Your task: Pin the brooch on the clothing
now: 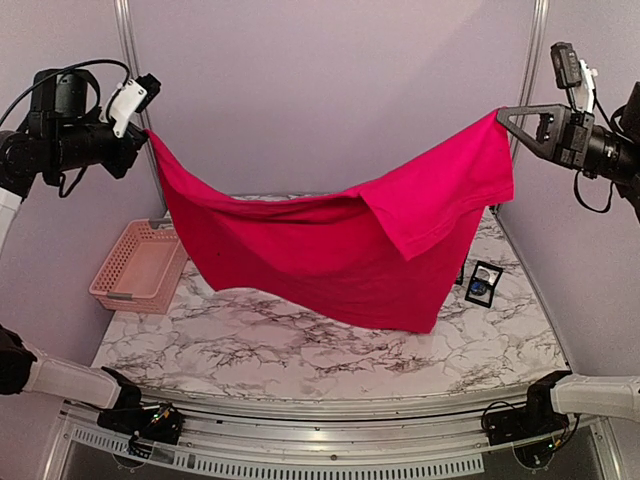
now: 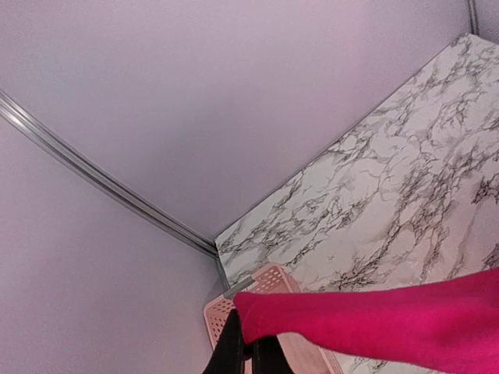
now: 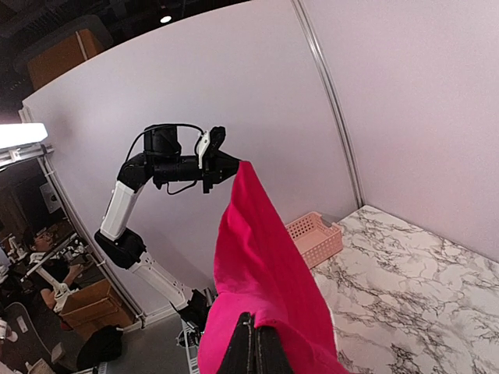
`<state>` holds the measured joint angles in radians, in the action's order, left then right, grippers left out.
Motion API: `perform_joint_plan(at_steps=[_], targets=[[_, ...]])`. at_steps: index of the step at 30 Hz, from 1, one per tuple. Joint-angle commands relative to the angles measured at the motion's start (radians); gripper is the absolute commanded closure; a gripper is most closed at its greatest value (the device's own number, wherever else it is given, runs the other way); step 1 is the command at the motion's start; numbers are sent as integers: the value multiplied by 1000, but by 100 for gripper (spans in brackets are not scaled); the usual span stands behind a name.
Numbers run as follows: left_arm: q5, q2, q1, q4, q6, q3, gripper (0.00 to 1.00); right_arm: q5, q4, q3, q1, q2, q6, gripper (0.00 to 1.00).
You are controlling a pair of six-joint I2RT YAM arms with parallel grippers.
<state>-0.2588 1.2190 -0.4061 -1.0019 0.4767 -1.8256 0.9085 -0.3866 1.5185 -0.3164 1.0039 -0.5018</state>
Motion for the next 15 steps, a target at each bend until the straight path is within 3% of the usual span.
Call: perform_joint_plan(at_steps=[1,4,8,13,15], targets=[[-64,101,23,58,-28,-13,100,-146,46,87,2,203,-5,100],[-107,214,55,149,-30,-84,100,-124,67,259,16,391,35,100],[-165,384,113,229,-52,-299,100,-45,160,513,57,684,20,100],[-223,479,138,340,-26,-452,100,40,561,634,148,833,-238,100],[-233,494,139,371,-15,-478,100,17,628,695,177,871,-314,100]])
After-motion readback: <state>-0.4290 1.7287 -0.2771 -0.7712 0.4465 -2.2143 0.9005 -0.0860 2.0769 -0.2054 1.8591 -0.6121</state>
